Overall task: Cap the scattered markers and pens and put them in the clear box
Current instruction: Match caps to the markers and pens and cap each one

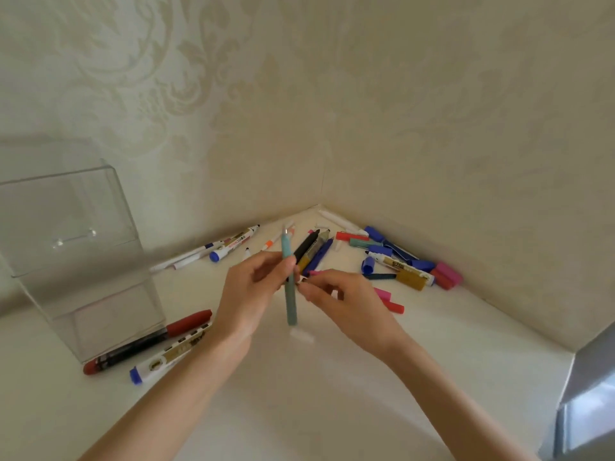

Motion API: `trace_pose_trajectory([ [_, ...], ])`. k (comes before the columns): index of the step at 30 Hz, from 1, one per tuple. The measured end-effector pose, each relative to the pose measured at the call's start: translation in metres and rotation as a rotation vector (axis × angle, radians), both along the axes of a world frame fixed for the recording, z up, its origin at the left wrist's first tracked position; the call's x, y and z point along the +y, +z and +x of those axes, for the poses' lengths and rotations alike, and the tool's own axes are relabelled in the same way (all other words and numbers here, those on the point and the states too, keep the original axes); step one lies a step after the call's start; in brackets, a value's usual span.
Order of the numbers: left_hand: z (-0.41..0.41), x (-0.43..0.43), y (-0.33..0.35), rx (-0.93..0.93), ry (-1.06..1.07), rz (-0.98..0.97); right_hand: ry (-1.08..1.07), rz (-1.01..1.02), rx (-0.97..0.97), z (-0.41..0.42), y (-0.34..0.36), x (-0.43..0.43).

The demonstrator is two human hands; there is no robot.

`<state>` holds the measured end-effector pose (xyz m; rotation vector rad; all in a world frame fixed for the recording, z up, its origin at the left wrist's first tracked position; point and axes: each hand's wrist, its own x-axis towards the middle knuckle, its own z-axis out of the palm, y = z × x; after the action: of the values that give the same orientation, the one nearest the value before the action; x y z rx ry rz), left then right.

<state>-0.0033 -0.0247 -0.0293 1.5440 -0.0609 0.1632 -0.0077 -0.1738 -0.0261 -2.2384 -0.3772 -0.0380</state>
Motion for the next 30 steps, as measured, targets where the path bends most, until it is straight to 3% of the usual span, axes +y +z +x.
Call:
trace_pose_trajectory([
  [2, 0.006, 0.008, 0.0, 0.039, 0.064, -0.104, -0.139, -0.042, -0.093, 0.026, 0.007, -0.02],
  [5, 0.011, 0.012, 0.0, 0.031, 0.105, -0.07, -0.438, -0.159, -0.184, 0.086, 0.005, -0.059],
  [11, 0.01, 0.015, -0.004, -0.027, 0.084, 0.006, -0.402, -0.682, -0.184, 0.144, -0.017, -0.069],
  [16, 0.011, 0.019, -0.006, 0.002, 0.093, 0.036, -0.375, -0.812, -0.268, 0.146, -0.021, -0.068],
  [18, 0.012, 0.021, -0.005, 0.01, 0.091, 0.035, -0.364, -0.645, -0.292, 0.136, -0.01, -0.063],
  [22, 0.011, 0.023, -0.004, -0.025, 0.039, 0.064, -0.316, -0.036, -0.288, 0.092, 0.017, -0.045],
  [25, 0.01, 0.022, -0.005, -0.114, 0.002, 0.132, -0.167, 0.349, -0.281, 0.05, 0.019, -0.033],
  [27, 0.009, 0.021, -0.005, -0.151, 0.001, 0.145, -0.072, 0.49, -0.225, 0.035, 0.014, -0.029],
  [30, 0.011, 0.021, -0.008, -0.176, 0.018, 0.169, -0.042, 0.544, -0.173, 0.033, 0.01, -0.029],
])
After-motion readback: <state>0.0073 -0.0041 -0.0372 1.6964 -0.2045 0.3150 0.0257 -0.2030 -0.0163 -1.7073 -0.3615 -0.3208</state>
